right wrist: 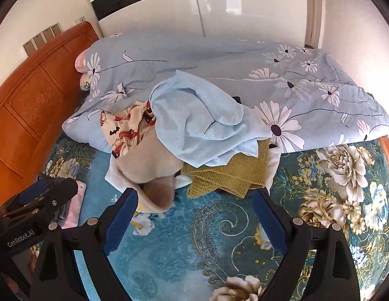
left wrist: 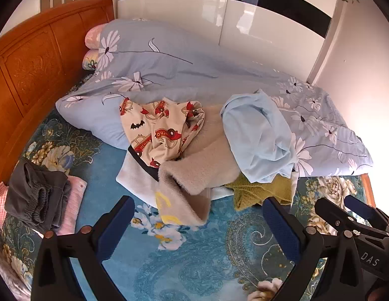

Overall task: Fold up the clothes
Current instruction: 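Reach both grippers into the clothes pile toward the light-blue cloth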

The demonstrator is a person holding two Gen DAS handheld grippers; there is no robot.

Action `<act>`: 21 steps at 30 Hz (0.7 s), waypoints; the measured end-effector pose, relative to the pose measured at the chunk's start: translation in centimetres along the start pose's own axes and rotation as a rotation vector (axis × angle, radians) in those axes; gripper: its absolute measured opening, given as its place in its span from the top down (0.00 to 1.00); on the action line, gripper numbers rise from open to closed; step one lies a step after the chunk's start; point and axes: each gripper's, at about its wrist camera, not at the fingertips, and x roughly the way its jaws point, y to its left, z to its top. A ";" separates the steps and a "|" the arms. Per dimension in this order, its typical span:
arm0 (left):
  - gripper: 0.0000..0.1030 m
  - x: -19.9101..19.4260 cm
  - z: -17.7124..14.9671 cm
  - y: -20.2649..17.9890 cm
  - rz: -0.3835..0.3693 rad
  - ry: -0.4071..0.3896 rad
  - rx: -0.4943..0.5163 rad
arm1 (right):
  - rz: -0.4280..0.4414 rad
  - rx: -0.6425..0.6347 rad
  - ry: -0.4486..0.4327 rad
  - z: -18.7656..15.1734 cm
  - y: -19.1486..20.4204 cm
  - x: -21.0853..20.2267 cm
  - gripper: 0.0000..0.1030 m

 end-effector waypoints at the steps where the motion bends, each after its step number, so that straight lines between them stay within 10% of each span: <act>1: 0.00 0.7 0.4 0.2 -0.001 0.007 -0.008 | -0.003 -0.003 0.005 0.3 0.1 0.5 0.10; 21: 0.00 13.0 5.1 0.6 -0.029 0.134 -0.031 | -0.033 -0.004 0.119 5.1 -0.3 11.2 0.10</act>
